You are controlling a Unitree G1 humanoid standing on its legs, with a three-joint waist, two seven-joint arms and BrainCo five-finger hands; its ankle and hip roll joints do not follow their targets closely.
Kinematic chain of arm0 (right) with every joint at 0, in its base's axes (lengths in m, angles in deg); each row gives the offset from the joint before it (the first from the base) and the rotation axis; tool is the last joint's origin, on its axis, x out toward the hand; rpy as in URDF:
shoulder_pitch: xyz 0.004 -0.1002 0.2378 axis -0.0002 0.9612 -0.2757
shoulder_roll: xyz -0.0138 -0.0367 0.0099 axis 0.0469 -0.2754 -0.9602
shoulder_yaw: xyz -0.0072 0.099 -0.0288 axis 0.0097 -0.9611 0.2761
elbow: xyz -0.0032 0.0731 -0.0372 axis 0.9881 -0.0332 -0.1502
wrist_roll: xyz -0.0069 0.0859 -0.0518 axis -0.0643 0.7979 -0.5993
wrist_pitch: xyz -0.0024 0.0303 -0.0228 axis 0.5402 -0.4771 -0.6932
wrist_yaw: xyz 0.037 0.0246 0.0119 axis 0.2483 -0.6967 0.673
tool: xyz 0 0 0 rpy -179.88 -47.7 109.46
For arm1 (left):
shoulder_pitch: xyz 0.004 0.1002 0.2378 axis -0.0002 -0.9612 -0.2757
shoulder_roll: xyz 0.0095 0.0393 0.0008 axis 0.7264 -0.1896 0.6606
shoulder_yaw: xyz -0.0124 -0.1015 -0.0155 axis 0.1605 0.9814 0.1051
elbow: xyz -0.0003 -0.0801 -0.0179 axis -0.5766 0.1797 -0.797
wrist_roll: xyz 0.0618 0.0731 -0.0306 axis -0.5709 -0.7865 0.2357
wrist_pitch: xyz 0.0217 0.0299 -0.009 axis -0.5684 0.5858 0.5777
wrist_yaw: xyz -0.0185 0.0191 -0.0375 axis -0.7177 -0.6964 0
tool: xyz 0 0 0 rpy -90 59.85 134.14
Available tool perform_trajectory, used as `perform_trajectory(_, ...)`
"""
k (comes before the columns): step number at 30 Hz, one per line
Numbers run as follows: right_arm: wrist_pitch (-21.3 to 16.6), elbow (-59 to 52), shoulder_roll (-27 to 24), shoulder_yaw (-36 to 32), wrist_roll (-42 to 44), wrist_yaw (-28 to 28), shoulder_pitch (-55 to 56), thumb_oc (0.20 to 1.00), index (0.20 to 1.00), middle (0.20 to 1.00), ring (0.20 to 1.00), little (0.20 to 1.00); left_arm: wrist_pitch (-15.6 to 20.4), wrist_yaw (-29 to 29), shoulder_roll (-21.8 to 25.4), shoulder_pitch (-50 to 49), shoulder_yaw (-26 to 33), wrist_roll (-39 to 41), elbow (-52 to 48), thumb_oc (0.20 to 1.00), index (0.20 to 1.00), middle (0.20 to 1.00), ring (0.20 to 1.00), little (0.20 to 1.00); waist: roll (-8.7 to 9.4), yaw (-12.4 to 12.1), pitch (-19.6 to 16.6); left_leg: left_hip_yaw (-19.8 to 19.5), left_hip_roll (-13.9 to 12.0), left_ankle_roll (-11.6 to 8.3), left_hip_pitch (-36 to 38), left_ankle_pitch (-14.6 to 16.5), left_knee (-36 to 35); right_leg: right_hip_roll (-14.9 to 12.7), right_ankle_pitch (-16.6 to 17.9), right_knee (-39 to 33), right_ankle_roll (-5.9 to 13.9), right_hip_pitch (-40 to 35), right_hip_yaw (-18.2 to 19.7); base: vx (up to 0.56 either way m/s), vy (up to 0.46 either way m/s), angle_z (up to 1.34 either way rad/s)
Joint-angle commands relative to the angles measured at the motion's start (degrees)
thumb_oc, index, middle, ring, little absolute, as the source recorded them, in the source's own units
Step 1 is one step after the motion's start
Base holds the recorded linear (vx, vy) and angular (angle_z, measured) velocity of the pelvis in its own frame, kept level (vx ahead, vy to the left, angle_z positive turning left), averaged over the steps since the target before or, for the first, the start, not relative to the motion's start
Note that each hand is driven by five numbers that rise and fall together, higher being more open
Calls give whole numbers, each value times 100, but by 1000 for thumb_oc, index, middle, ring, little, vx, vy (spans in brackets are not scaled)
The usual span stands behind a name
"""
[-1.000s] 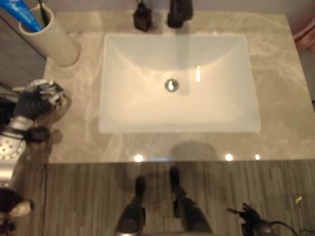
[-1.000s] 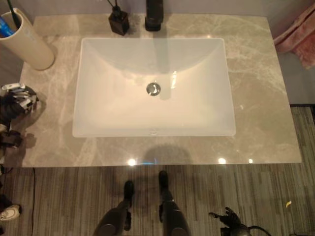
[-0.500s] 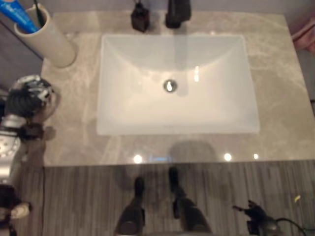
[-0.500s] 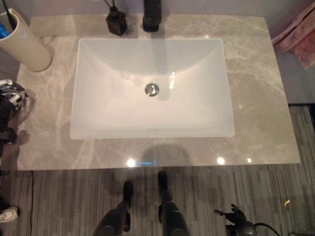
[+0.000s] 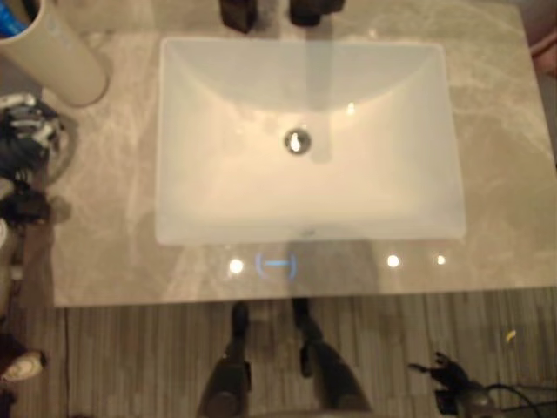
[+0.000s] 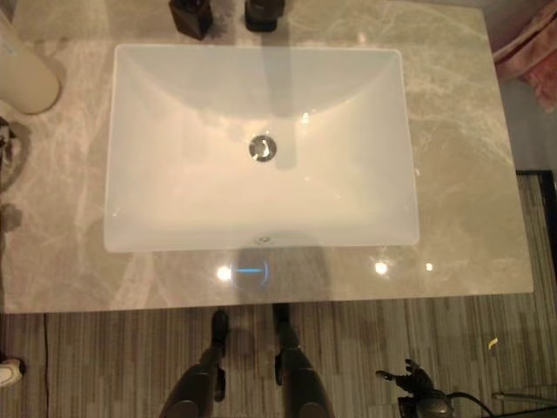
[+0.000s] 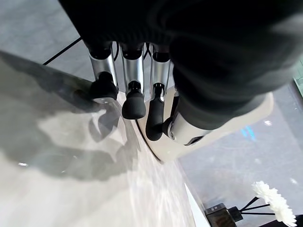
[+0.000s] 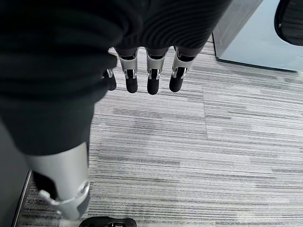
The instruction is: Put brush and paste in cup on sink, flatten towel.
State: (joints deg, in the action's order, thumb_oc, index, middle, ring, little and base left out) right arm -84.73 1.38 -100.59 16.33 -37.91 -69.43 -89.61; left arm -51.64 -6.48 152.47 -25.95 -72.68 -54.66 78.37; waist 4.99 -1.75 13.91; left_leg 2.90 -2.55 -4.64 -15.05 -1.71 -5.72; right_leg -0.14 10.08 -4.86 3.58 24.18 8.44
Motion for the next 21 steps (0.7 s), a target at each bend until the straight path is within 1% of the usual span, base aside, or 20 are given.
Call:
perform_trajectory(1, 15, 174, -292, 63, 41, 55, 324, 1000, 1000, 1000, 1000, 1000, 225, 75, 326, 456, -85, 181, 199, 200, 200, 200, 200, 200, -24, 47, -107, -236, -107, -82, 290, 201, 72, -590, 117, -14, 721, 94, -11, 0, 0, 0)
perform_trajectory(3, 17, 192, -267, 69, 36, 43, 333, 1000, 1000, 1000, 1000, 1000, 233, 75, 335, 522, -137, 187, 190, 200, 200, 200, 200, 200, -30, 57, -101, -235, -113, -85, 283, 199, 72, -591, 118, -14, 719, 107, -10, 0, 0, 0)
perform_trajectory(4, 8, 184, -186, 126, 57, 19, 320, 1000, 1000, 1000, 1000, 1000, 260, 108, 288, 696, -274, 163, 129, 200, 200, 200, 200, 200, -45, 86, -88, -227, -115, -94, 259, 200, 72, -582, 125, -14, 719, 139, 12, 0, 0, 0)
perform_trajectory(7, -17, 128, -114, 187, 118, -41, 300, 1000, 1000, 1000, 1000, 1000, 280, 130, 250, 750, -312, 139, 94, 200, 200, 200, 200, 200, -57, 107, -88, -212, -119, -103, 254, 206, 72, -572, 131, -14, 715, 165, 27, 0, 0, 0)
perform_trajectory(17, -37, 96, -186, 74, 230, -11, 382, 1000, 1000, 1000, 1000, 1000, 285, 134, 347, 1002, -480, 132, 63, 200, 200, 200, 200, 200, -96, 170, -79, -154, -145, -133, 199, 209, 72, -526, 142, -14, 713, 262, 86, 18, -2, -5)
perform_trajectory(21, -45, 146, -215, 30, 287, 0, 376, 1000, 1000, 1000, 1000, 1000, 303, 135, 394, 1253, -660, 164, 141, 200, 200, 200, 200, 200, -119, 226, -58, -135, -173, -154, 154, 197, 72, -504, 149, -14, 713, 320, 109, 0, 0, 0)
